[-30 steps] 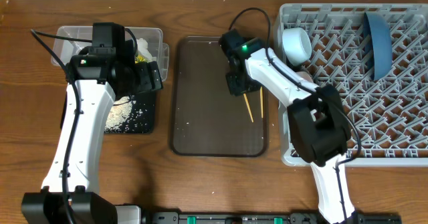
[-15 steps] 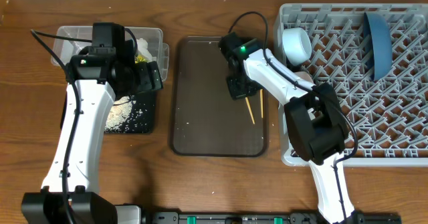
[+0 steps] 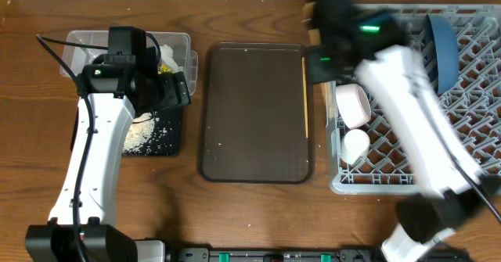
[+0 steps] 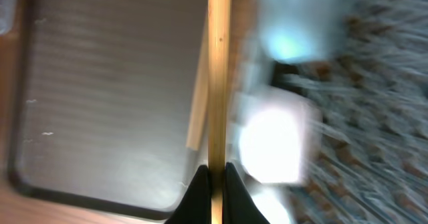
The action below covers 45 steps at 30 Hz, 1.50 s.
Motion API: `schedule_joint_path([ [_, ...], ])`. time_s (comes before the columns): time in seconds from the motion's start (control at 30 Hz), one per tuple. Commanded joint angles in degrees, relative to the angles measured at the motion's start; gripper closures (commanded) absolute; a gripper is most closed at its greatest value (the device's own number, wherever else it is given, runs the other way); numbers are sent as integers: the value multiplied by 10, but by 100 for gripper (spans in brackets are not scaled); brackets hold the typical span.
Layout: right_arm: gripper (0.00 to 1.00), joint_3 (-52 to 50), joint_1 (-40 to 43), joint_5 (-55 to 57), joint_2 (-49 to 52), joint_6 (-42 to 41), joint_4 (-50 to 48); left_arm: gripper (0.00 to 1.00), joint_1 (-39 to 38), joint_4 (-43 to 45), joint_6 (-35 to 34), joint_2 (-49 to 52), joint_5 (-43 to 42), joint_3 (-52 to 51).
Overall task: Sort waste into correct bins and load items into the dishwasher rack
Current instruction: 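Carry the chopstick into the rack and stand it upright, release, then return the right gripper to the tray and grasp the second chopstick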
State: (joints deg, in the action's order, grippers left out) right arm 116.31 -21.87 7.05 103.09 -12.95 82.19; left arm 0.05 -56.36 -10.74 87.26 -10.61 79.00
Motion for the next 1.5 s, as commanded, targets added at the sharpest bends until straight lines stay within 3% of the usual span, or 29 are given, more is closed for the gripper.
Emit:
schedule_joint_path([
  [0.0,99,-14,46,82,4,8,32,10,2,0,-3,-4,-3,10],
  [0.13,99,-37,102,84,7,20,31,10,2,0,-3,-4,-3,10],
  [0.6,98,-228,208,54,8,104,-161,10,2,0,-3,-4,-3,10],
  [0.73,83,-254,209,43,8,113,-185,10,2,0,-3,-4,-3,10],
  [0.77,73,-255,209,43,8,113,-187,10,2,0,-3,-4,-3,10],
  [0.87,64,-253,208,38,8,113,-192,9,2,0,-3,-4,-3,10],
  [1.0,62,-232,200,22,7,113,-187,9,2,0,-3,-4,-3,10],
  [1.2,59,-119,156,-12,7,106,-137,9,2,0,-3,-4,-3,10],
  [1.47,51,-57,24,-9,16,32,-187,9,2,0,-3,-4,-3,10],
])
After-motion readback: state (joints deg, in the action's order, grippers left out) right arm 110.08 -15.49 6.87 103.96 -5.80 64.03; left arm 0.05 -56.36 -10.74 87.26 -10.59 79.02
